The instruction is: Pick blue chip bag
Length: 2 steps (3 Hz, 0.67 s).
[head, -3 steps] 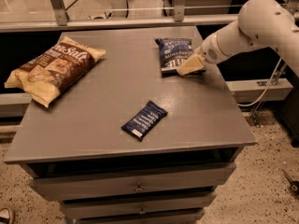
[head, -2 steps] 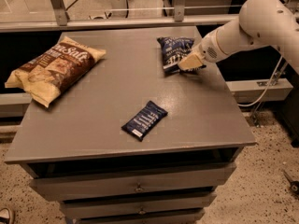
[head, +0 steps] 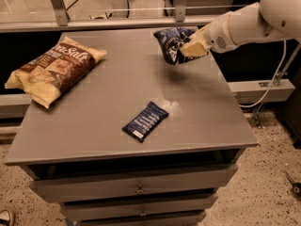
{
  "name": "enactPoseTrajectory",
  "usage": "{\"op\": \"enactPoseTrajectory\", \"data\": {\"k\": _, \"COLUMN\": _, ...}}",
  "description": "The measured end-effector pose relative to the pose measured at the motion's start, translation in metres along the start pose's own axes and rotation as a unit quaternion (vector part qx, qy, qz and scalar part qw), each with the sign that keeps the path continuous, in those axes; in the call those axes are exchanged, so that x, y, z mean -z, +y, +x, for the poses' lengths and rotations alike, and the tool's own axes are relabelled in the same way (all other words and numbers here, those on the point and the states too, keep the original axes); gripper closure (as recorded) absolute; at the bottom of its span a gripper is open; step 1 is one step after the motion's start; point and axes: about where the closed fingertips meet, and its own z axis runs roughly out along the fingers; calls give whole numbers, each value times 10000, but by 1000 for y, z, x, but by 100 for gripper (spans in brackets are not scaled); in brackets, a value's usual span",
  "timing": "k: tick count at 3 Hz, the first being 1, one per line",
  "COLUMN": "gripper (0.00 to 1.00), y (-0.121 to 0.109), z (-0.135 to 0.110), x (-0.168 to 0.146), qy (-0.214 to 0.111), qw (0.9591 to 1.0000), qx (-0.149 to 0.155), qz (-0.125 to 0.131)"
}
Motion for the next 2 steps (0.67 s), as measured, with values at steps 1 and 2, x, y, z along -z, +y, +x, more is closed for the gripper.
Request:
{"op": "enactPoseTrajectory", "data": {"k": 1, "gripper": 100, "y": 9, "z": -28, "x": 19, "qy": -754, "qw": 9966, "qx": 185, "qz": -278}}
{"op": "enactPoseTrajectory", "data": {"k": 2, "gripper": 100, "y": 20, "z": -55, "x": 34, "qy": -1279, "qw": 9896, "qx": 159, "qz": -637}}
